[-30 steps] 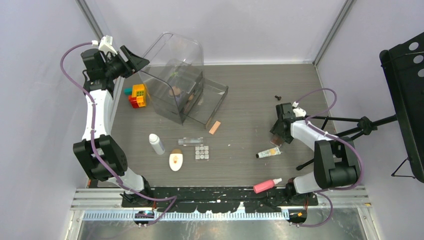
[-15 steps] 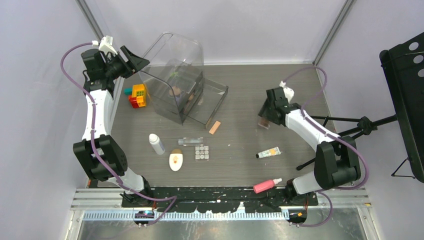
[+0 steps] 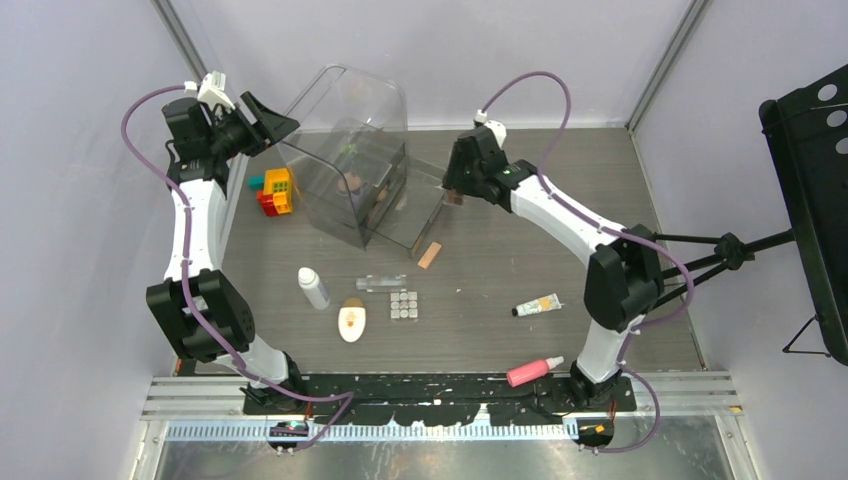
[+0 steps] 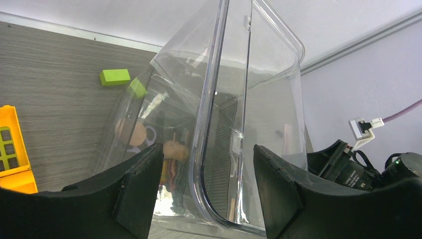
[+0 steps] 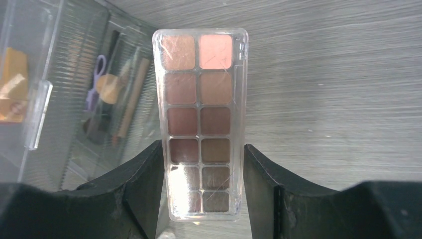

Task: Organize the makeup
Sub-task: Place the makeup in the drawer.

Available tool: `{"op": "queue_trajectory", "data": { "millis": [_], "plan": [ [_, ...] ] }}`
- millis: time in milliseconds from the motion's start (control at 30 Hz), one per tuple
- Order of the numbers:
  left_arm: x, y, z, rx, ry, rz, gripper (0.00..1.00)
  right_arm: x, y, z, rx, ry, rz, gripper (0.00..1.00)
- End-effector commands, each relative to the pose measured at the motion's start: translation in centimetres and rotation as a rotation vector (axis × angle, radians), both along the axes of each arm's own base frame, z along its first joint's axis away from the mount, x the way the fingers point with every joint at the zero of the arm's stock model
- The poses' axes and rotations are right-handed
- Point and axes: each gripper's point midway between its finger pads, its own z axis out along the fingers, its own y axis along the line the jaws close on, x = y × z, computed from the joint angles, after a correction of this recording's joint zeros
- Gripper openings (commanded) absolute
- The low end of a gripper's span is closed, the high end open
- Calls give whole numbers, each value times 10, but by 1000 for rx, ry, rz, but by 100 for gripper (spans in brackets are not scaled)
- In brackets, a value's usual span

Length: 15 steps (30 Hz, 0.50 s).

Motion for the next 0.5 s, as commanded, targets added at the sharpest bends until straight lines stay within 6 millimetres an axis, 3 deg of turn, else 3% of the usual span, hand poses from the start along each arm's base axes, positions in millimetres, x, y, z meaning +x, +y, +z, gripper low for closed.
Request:
{"op": "queue_trajectory", "data": {
  "millis": [0, 233, 467],
  "plan": [
    [-4, -2, 21, 11, -77, -19, 68, 15, 37, 21, 106, -37, -13, 26],
    [-4, -2, 22, 5, -80, -22, 68, 28, 78, 2, 246, -12, -131, 24],
    [-5, -2, 24, 5, -85, -21, 68, 33, 109, -1, 281, -24, -163, 27]
  ]
}}
